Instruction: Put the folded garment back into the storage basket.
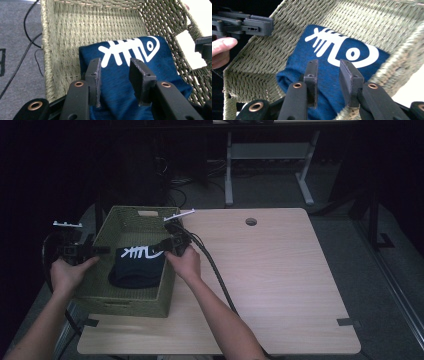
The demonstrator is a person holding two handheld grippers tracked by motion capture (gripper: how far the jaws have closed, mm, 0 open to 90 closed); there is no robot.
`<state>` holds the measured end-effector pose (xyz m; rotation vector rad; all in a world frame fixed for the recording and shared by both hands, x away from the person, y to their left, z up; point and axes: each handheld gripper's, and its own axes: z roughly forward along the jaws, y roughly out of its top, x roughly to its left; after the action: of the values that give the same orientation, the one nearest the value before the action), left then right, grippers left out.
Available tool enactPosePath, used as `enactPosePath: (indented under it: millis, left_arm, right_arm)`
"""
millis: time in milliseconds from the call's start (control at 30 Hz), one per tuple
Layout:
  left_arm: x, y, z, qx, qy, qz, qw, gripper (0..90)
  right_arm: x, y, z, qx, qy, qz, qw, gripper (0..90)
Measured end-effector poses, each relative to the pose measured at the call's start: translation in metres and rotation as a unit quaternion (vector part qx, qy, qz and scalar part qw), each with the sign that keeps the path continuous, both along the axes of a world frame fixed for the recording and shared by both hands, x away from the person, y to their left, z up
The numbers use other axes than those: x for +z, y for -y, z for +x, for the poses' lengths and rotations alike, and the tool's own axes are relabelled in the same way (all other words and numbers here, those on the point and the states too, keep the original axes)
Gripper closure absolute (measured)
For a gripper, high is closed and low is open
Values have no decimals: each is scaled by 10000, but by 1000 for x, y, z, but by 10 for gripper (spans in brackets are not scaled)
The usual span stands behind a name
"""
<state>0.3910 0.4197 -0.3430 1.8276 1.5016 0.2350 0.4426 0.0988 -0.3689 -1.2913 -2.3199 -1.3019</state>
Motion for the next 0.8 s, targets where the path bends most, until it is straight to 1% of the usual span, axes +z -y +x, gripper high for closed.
enactPosePath:
  millis: [133, 267, 367, 400, 433, 500, 567, 600, 667, 700, 767, 800]
  left_arm:
    - [4, 1, -3, -13, 108, -167, 9998, 619]
    - [9, 6, -7, -67, 240, -223, 9994, 618]
    - [13, 10, -10, -87, 309, -260, 9991, 605]
    - [14, 11, -12, -86, 326, -275, 9991, 605]
    - [15, 13, -14, -67, 367, -268, 9989, 593]
    - [17, 13, -17, -62, 431, -312, 9986, 589]
    - [20, 14, -22, -38, 484, -353, 9982, 571]
    - [21, 14, -25, -38, 527, -367, 9979, 571]
    - [23, 13, -33, 7, 649, -432, 9970, 556]
    - [24, 13, -38, 15, 703, -426, 9966, 548]
    - [25, 11, -46, 76, 747, -420, 9963, 530]
    - [25, 11, -51, 103, 763, -454, 9960, 530]
  right_arm:
    - [6, 5, -1, 41, 13, 161, 9999, 665]
    - [12, 12, -2, 42, 43, 254, 9997, 638]
    - [16, 22, -2, 81, 43, 443, 9990, 613]
    - [16, 22, -2, 81, 43, 443, 9990, 613]
    - [19, 26, -3, 106, 79, 498, 9987, 600]
    - [20, 28, -3, 117, 79, 491, 9987, 599]
    - [22, 34, -4, 143, 93, 530, 9984, 583]
    - [22, 34, -4, 143, 93, 530, 9984, 583]
    - [24, 38, -5, 177, 151, 559, 9982, 574]
    - [25, 40, -6, 170, 167, 563, 9981, 570]
    - [27, 47, -7, 196, 192, 595, 9979, 551]
    - [27, 47, -7, 196, 192, 595, 9979, 551]
